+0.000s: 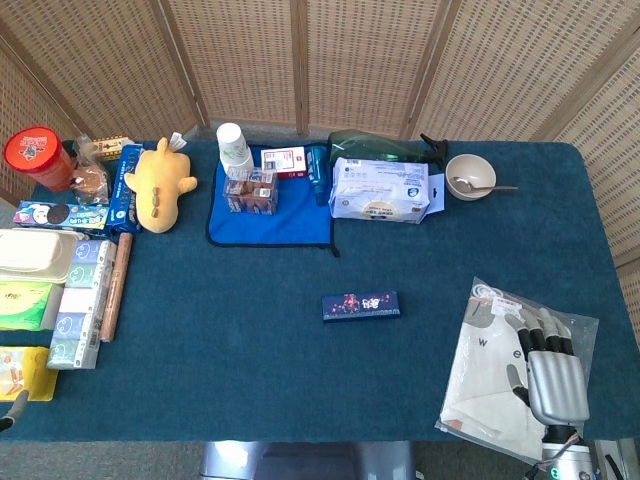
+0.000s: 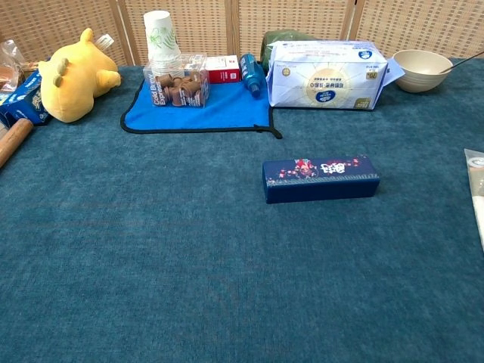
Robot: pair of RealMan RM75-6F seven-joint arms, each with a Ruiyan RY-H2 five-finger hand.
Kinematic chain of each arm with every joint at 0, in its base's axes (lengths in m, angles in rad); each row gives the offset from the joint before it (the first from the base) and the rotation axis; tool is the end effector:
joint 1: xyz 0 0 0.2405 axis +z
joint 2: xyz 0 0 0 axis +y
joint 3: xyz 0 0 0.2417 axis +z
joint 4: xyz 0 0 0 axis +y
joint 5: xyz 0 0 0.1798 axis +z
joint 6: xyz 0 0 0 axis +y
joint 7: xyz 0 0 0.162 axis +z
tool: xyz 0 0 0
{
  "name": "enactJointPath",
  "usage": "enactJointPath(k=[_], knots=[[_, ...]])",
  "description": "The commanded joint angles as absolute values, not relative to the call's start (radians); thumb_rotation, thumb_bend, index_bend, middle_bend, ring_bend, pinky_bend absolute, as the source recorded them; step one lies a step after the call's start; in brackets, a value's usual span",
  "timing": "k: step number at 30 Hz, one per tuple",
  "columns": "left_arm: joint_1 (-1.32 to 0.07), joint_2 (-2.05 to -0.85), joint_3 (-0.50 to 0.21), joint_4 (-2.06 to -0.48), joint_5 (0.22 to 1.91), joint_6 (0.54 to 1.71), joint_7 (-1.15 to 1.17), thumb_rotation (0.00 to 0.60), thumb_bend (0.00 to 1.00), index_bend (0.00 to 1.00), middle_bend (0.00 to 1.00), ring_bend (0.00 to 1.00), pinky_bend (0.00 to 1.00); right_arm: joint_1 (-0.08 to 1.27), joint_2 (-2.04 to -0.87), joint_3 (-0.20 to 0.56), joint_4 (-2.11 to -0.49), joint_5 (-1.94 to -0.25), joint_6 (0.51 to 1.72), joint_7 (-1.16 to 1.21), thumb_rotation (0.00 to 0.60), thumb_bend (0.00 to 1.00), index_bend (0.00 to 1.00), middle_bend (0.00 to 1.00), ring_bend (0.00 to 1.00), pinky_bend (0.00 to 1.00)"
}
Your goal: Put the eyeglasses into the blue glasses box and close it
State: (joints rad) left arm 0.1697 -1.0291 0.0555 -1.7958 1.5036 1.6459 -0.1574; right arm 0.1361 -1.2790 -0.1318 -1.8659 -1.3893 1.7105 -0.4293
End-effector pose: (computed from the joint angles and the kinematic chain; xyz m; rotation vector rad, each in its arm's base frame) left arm -0.2958 0.1033 0.2017 -1.0878 -1.1738 -0.9240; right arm -0.2446 -0.1703 0.1342 1.3315 -0.9125 0.8129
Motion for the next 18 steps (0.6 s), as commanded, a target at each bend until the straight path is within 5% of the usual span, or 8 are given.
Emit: enactJointPath(k=[1, 18], knots=[[0.176, -1.025, 0.061, -1.809, 1.519, 1.655, -0.147, 0.6, 0.29, 0.04, 0.1, 0.0, 0.0, 0.116, -1.277, -0.128, -1.846, -1.412, 1.708, -0.399, 0.6, 0.32, 0.2, 0.16, 0.05, 0.13], [0.151, -1.022, 0.037, -1.873, 1.51, 1.629, -0.067, 0.6, 0.29, 0.05, 0.1, 0.0, 0.0, 0.115, -1.29, -0.034, -1.83, -1.407, 1.618, -0.379, 0.6, 0.33, 0.2, 0.15, 0.02, 0.11]])
